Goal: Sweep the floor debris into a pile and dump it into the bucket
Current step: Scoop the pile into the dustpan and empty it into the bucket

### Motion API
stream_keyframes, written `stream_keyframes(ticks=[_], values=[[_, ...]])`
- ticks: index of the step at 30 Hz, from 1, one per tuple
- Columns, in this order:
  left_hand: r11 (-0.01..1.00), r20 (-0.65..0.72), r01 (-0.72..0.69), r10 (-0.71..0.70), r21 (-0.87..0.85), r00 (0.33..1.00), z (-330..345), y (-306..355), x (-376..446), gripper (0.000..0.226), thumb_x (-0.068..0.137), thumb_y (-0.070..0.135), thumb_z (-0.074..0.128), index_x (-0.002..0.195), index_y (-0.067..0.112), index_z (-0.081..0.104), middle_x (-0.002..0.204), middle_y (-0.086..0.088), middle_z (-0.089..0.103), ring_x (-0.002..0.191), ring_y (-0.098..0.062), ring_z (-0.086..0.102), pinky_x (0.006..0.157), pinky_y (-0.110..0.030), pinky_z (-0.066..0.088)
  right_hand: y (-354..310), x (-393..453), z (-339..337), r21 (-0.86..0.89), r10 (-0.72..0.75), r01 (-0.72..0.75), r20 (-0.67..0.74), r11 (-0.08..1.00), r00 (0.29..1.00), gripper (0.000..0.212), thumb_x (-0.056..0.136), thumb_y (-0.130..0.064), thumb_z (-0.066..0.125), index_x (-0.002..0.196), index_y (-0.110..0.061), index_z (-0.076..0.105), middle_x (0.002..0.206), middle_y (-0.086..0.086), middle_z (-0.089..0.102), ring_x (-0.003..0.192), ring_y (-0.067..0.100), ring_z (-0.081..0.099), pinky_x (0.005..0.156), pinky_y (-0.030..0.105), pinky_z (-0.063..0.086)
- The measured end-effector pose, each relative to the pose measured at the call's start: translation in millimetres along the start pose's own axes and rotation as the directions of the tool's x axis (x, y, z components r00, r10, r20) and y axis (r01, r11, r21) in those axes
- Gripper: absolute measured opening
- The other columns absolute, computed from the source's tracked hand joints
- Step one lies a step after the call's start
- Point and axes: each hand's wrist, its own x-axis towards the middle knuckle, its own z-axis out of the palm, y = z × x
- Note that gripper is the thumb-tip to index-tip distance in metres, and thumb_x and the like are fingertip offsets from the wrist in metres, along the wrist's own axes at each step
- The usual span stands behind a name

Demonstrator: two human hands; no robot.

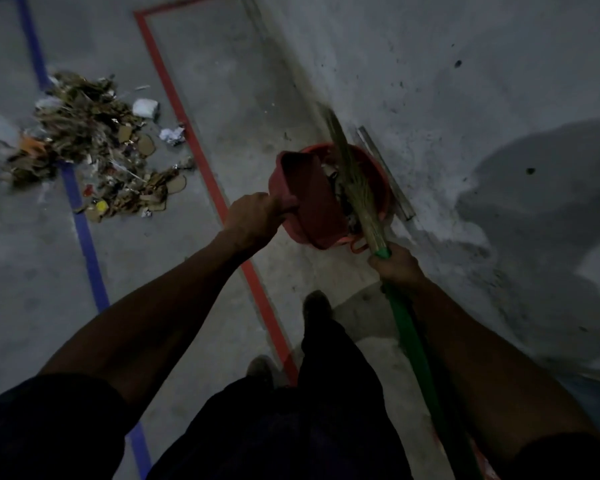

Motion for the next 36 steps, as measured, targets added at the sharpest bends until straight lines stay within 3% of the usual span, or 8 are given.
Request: stream_keyframes(ticks=[3, 10, 14, 18, 21, 26, 29, 36], values=[[1.000, 0.005, -0.027, 0.027, 0.005, 1.000, 8.9, 1.5, 12.2, 0.039, 0.097, 0.036, 0.052, 0.135, 0.035, 0.051, 0.099, -0.013, 0.065, 0.087, -0.033, 0.062, 0.061, -0.032, 0.033, -14.1, 22.9, -6.3, 0.039, 0.029, -0.032, 0.078, 0.999, 0.997, 0.038, 0.093, -0.026, 0.059, 0.130, -0.016, 0.055, 0.102, 0.005, 0.061, 0.074, 0.013, 0.057, 0.042, 0.014, 0.042], [0.992, 0.012, 0.107, -0.106, -0.071, 0.994, 28.9, 13.8, 66.6, 0.032, 0.098, 0.029, 0.053, 0.128, 0.020, 0.058, 0.099, -0.017, 0.063, 0.086, -0.036, 0.061, 0.062, -0.034, 0.038, -23.5, 59.6, -15.2, 0.059, 0.039, -0.049, 0.159, 0.997, 0.986, 0.036, 0.091, -0.026, 0.063, 0.122, -0.010, 0.056, 0.098, 0.018, 0.063, 0.075, 0.026, 0.060, 0.059, 0.032, 0.051], [0.974, 0.056, 0.209, -0.205, -0.084, 0.977, 34.2, 13.6, 103.4, 0.033, 0.099, 0.030, 0.049, 0.130, 0.024, 0.057, 0.108, -0.016, 0.064, 0.094, -0.036, 0.061, 0.067, -0.034, 0.040, -16.7, 64.6, -20.4, 0.078, 0.040, -0.058, 0.217, 0.995, 0.975, 0.038, 0.088, -0.036, 0.064, 0.121, -0.019, 0.056, 0.088, 0.010, 0.063, 0.073, 0.026, 0.062, 0.065, 0.040, 0.054], [0.938, 0.116, 0.318, -0.303, -0.138, 0.946, 35.0, 8.8, 128.2, 0.028, 0.097, 0.025, 0.050, 0.123, 0.024, 0.061, 0.111, -0.014, 0.066, 0.095, -0.035, 0.063, 0.071, -0.036, 0.046, -14.5, 66.0, -30.2, 0.067, -0.016, 0.003, 0.188, 0.998, 0.982, 0.029, 0.090, -0.035, 0.065, 0.116, -0.036, 0.053, 0.088, 0.002, 0.064, 0.075, 0.025, 0.064, 0.067, 0.037, 0.055], [0.913, 0.121, 0.368, -0.351, -0.174, 0.928, 25.1, 11.5, 130.4, 0.025, 0.098, 0.021, 0.048, 0.119, 0.019, 0.063, 0.110, -0.009, 0.066, 0.093, -0.031, 0.062, 0.064, -0.033, 0.040, -20.2, 66.2, -41.9, 0.165, -0.037, 0.007, 0.181, 0.986, 0.983, 0.023, 0.094, -0.024, 0.063, 0.112, -0.033, 0.053, 0.084, 0.005, 0.062, 0.071, 0.023, 0.059, 0.063, 0.033, 0.050], [0.862, 0.042, 0.468, -0.470, -0.195, 0.882, 2.8, 14.6, 102.5, 0.029, 0.101, 0.026, 0.045, 0.123, 0.009, 0.055, 0.118, -0.016, 0.060, 0.104, -0.035, 0.057, 0.069, -0.031, 0.032, -40.5, 64.8, -60.7, 0.261, -0.036, -0.017, 0.195, 0.965, 0.980, 0.017, 0.095, -0.021, 0.062, 0.111, -0.022, 0.059, 0.071, 0.010, 0.056, 0.057, 0.022, 0.053, 0.048, 0.025, 0.043], [0.800, -0.001, 0.548, -0.565, -0.243, 0.825, -3.3, 5.6, 75.1, 0.027, 0.101, 0.029, 0.045, 0.117, 0.010, 0.055, 0.108, -0.015, 0.059, 0.097, -0.035, 0.057, 0.066, -0.033, 0.031, -61.7, 63.2, -64.0, 0.255, -0.090, 0.039, 0.192, 0.966, 0.977, 0.017, 0.095, -0.021, 0.063, 0.110, -0.012, 0.063, 0.071, 0.004, 0.059, 0.056, 0.015, 0.057, 0.048, 0.023, 0.044], [0.495, -0.074, 0.723, -0.845, -0.481, 0.529, -9.5, -37.8, -8.0, 0.034, 0.098, 0.035, 0.050, 0.101, 0.001, 0.054, 0.092, -0.017, 0.060, 0.084, -0.036, 0.060, 0.065, -0.035, 0.035, -134.3, 51.0, -36.1, 0.138, -0.180, 0.148, 0.264, 0.979, 0.947, 0.023, 0.096, -0.020, 0.061, 0.117, -0.011, 0.060, 0.078, 0.012, 0.062, 0.060, 0.027, 0.060, 0.045, 0.024, 0.046]])
